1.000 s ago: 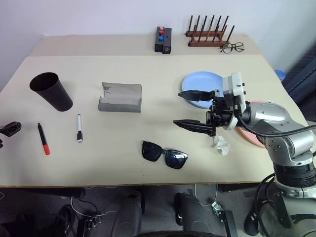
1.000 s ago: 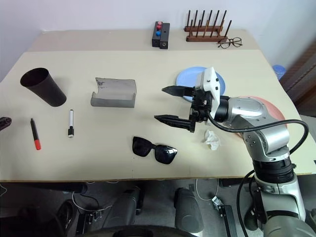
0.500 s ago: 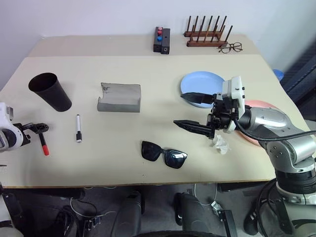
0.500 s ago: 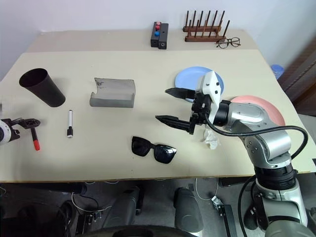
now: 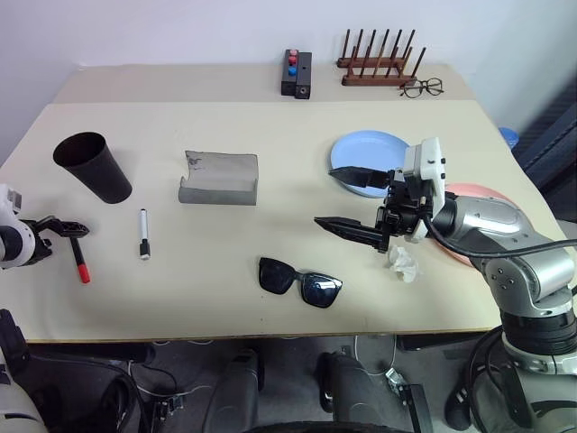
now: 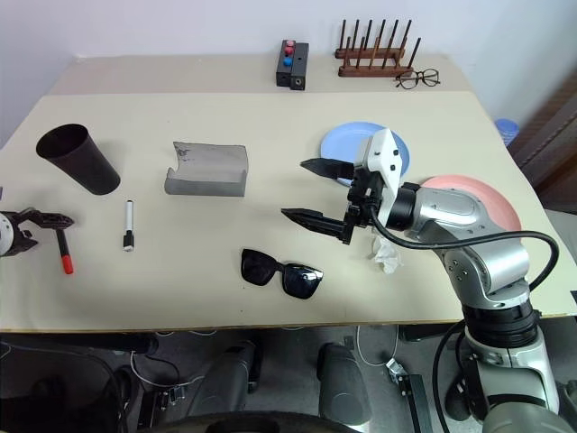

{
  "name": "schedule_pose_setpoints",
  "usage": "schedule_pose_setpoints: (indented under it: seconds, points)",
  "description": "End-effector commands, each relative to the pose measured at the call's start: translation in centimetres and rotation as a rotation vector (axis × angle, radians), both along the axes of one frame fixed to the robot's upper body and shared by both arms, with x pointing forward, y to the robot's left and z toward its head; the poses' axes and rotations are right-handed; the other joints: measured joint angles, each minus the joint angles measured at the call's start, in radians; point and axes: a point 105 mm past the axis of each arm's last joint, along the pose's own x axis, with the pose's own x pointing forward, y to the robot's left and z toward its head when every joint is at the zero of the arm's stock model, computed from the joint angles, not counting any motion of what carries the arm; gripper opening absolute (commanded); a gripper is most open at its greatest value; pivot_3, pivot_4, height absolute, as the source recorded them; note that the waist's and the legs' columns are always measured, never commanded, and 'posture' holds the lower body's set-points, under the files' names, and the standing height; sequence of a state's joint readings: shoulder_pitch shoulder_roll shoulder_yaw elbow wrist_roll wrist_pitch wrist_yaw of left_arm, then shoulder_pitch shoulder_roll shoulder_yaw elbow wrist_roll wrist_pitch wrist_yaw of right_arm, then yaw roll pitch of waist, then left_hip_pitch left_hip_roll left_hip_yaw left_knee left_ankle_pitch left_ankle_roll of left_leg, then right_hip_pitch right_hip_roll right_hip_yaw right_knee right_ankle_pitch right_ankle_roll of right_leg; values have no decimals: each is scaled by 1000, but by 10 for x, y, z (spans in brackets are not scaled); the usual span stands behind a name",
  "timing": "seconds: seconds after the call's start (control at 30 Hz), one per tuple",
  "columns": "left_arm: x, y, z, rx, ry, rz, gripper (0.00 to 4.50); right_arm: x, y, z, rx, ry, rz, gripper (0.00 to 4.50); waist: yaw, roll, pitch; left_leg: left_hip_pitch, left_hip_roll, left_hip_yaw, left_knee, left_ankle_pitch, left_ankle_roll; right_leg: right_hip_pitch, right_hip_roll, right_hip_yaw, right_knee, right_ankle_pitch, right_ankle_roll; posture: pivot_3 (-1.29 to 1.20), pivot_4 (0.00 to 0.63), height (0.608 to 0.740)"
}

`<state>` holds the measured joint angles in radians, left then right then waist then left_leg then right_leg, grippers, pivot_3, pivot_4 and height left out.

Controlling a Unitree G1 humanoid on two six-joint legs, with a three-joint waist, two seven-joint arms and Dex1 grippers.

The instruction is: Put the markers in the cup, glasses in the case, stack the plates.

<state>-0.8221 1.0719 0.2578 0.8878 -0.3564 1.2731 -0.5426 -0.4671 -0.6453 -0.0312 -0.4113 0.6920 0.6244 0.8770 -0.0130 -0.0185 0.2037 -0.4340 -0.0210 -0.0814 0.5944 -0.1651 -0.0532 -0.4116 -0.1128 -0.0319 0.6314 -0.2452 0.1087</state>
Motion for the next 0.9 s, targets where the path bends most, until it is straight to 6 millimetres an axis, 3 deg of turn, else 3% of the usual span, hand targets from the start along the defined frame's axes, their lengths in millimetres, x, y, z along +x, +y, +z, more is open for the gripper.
schedule_pose_setpoints:
  seconds: [0.03, 0.3, 0.57, 0.67, 0.9]
  points:
    - [-2, 3, 3, -6, 19, -7, 4500, -6, 4, 9, 25, -52, 22, 4430, 0, 0, 0, 0, 0, 0, 0, 0, 0, 0, 0, 0, 0, 0, 0, 0, 150, 740]
    - [9, -3, 15, -42, -17, -31, 4500, -6, 3, 8, 25, -54, 18, 4430, 0, -1, 0, 0, 0, 0, 0, 0, 0, 0, 0, 0, 0, 0, 0, 0, 150, 740]
    - [2, -2, 10, -125, -4, 26, 4500, -6, 0, 8, 27, -61, -1, 4430, -4, -2, 0, 0, 0, 0, 0, 0, 0, 0, 0, 0, 1, 1, 3, 0, 150, 740]
    - [-2, 0, 5, -116, 16, 22, 3662, -5, -1, 8, 27, -61, -5, 4500, -3, -2, 0, 0, 0, 0, 0, 0, 0, 0, 0, 0, 1, 2, 3, 0, 150, 740]
    - [-7, 3, -4, -106, 52, 24, 184, -3, -2, 6, 22, -61, -15, 4500, -1, -2, 0, 0, 0, 0, 1, 0, 0, 0, 0, 0, 1, 2, 3, 0, 150, 740]
